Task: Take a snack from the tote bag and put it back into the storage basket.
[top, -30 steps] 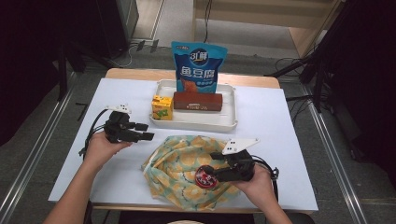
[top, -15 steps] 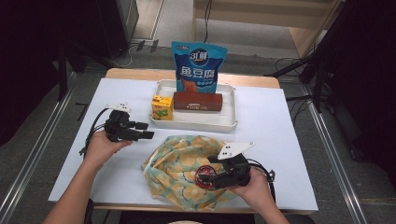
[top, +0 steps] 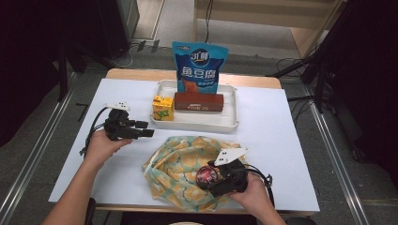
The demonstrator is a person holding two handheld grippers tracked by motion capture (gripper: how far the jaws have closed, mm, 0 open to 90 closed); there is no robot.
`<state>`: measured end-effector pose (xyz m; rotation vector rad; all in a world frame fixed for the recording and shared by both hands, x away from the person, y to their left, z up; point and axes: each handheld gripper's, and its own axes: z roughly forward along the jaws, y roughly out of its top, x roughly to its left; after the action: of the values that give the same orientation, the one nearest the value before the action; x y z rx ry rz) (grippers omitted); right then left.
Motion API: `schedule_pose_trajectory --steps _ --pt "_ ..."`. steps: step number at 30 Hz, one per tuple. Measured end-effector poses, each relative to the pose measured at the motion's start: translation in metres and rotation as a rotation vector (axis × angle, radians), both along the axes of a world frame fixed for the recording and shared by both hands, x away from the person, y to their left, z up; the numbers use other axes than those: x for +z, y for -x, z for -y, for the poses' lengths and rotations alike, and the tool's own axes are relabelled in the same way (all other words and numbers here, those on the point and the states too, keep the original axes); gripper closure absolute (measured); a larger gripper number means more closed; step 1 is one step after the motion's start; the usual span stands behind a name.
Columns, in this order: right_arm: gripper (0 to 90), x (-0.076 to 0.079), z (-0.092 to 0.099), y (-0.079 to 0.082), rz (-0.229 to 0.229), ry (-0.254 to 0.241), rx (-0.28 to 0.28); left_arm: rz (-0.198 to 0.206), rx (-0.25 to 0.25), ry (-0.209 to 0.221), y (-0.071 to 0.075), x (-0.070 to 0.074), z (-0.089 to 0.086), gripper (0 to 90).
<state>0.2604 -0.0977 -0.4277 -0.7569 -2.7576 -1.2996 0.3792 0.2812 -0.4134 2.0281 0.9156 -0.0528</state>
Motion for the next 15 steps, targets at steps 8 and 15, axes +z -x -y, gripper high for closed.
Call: schedule_pose_trajectory --steps 8,15 --pt "20.5 -0.010 -0.004 -0.001 -0.011 0.037 0.011 -0.002 0.002 -0.002 0.000 0.000 -0.001 40.0" --pt "21.3 -0.014 -0.005 -0.003 -0.002 0.033 0.008 -0.002 0.000 -0.001 -0.001 -0.001 -0.001 40.0"
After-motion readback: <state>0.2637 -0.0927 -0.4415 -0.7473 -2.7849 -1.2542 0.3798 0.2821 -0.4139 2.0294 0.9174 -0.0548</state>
